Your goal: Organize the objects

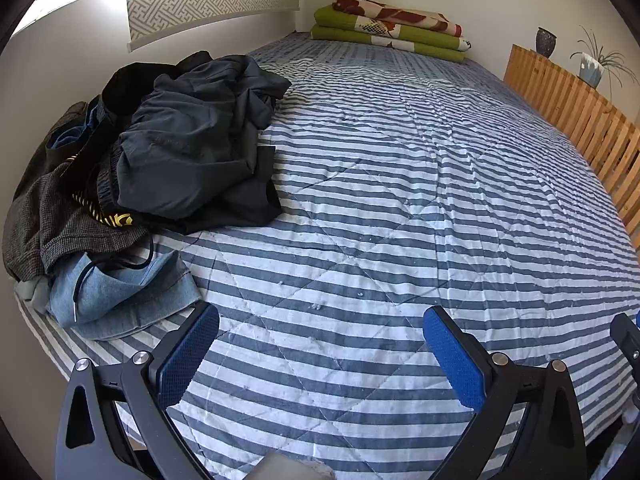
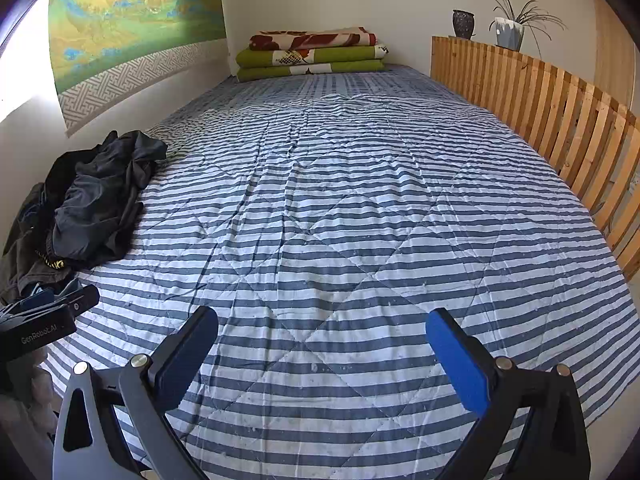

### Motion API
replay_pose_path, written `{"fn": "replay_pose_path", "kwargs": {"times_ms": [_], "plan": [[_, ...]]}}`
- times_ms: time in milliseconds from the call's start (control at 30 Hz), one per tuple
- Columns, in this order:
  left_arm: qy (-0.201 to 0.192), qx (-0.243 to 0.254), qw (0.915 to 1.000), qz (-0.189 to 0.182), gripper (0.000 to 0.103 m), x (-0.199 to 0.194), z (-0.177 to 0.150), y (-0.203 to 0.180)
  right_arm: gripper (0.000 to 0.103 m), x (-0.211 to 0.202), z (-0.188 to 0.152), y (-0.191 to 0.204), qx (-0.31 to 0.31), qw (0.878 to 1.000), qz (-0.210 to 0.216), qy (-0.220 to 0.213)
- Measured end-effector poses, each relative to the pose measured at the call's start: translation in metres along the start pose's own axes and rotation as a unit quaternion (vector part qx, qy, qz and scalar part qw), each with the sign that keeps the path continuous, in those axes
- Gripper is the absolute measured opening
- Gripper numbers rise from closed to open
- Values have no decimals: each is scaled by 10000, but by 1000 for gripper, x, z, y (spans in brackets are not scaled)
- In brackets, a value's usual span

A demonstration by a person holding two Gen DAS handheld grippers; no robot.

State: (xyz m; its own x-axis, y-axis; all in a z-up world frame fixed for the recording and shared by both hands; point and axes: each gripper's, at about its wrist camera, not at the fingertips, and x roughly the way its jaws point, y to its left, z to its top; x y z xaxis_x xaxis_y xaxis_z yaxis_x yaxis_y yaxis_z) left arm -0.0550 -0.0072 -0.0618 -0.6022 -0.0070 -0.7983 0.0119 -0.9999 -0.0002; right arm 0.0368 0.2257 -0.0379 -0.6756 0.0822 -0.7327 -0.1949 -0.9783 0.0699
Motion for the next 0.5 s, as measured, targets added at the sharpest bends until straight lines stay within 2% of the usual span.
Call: {"fn": "replay_pose_path", "kwargs": {"times_ms": [167,267,500], "plan": [[-224,-102,9996,128,103,7,8,-2,102,6,4,-1,-27,10000,-71,-44],[-438,17,9988,198,103,6,10,-5,102,9,4,-1,-82,9999,-86,-95],[-402,175,9989,160,103,7,15,-7,102,23,7,1,-104,9999,38,38]]}}
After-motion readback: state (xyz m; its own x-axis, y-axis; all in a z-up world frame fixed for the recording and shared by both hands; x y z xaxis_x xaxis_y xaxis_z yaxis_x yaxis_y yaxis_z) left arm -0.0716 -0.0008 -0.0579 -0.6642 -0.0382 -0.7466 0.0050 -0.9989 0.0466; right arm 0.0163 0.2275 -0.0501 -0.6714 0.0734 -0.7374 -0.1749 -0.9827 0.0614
